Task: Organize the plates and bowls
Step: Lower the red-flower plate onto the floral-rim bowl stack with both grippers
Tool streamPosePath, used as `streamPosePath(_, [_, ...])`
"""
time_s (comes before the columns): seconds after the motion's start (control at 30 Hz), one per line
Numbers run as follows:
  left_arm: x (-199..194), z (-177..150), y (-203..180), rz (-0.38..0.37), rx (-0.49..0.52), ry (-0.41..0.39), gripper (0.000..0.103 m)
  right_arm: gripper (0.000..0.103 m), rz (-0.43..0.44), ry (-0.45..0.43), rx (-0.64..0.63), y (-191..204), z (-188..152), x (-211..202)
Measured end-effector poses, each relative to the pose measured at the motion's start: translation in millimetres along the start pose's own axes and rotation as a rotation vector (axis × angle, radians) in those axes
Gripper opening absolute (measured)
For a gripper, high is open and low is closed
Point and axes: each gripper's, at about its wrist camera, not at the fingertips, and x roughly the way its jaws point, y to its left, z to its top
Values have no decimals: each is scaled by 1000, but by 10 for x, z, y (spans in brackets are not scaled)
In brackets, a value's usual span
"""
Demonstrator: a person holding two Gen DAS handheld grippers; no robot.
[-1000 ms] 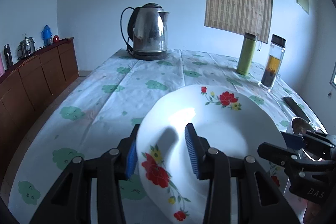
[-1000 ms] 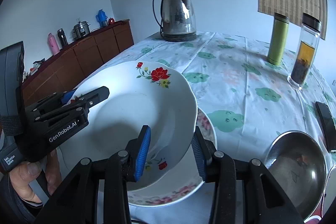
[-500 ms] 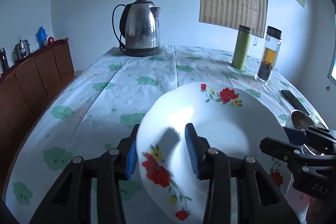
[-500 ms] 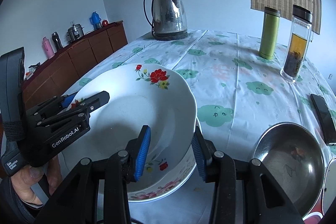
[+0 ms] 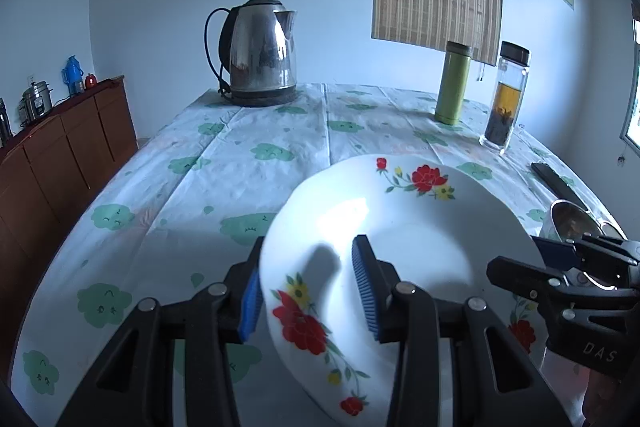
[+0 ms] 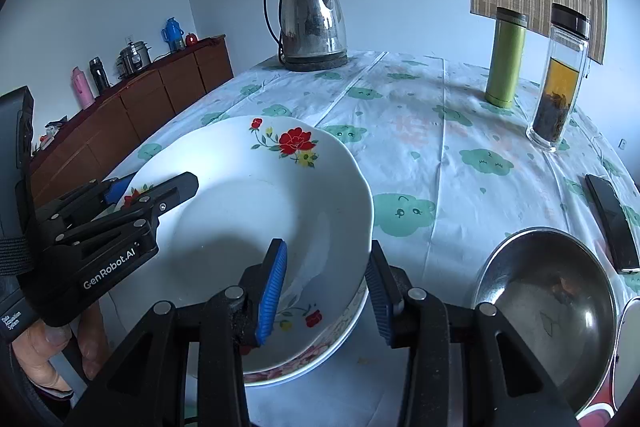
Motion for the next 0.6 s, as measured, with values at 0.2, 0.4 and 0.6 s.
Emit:
streamPosePath(0.2, [40,-13,-15,6,6,15,39,42,-10,3,-8,6,-7,14])
streamPosePath(0.4, [59,-24,-44,5,17,26,39,42,-24,3,-10,-6,-12,12])
streamPosePath(0.6, [77,-33,-56,6,25,35,39,42,-32,10,-11,-8,-16,26])
